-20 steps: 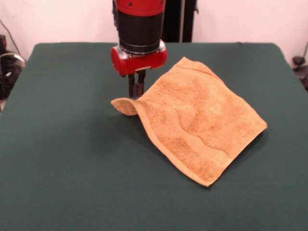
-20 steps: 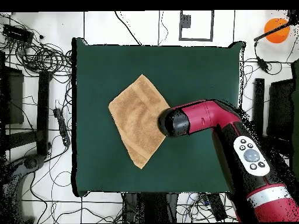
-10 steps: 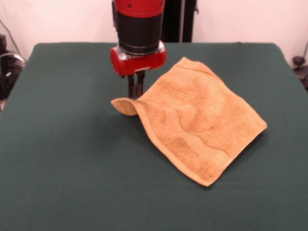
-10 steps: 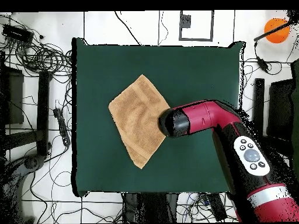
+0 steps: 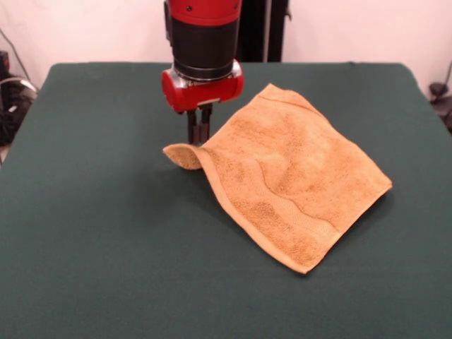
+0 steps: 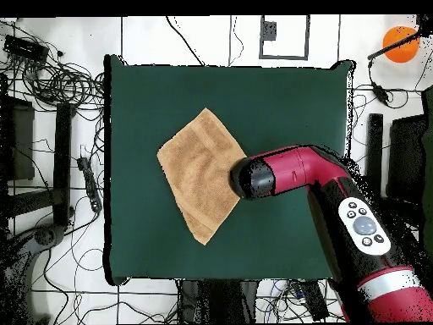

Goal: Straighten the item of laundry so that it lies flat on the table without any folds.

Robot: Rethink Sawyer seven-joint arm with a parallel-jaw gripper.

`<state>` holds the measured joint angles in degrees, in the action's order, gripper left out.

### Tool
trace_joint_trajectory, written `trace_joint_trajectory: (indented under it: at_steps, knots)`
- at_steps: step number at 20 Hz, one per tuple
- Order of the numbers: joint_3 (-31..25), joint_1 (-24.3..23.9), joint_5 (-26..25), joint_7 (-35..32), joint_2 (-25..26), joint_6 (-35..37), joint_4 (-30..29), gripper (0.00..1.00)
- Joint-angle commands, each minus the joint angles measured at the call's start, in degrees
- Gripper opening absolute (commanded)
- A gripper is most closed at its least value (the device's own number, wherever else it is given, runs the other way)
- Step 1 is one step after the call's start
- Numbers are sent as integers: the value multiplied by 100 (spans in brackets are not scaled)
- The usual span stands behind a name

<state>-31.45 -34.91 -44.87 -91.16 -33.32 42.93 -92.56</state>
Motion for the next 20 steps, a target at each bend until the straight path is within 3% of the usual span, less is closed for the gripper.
trace_joint_trajectory:
  at_steps: [1, 20]
  knots:
    - [-281, 144, -117, 1333, 322, 423, -8, 0]
    - [-291, 88, -167, 1253, 314, 200, -97, 0]
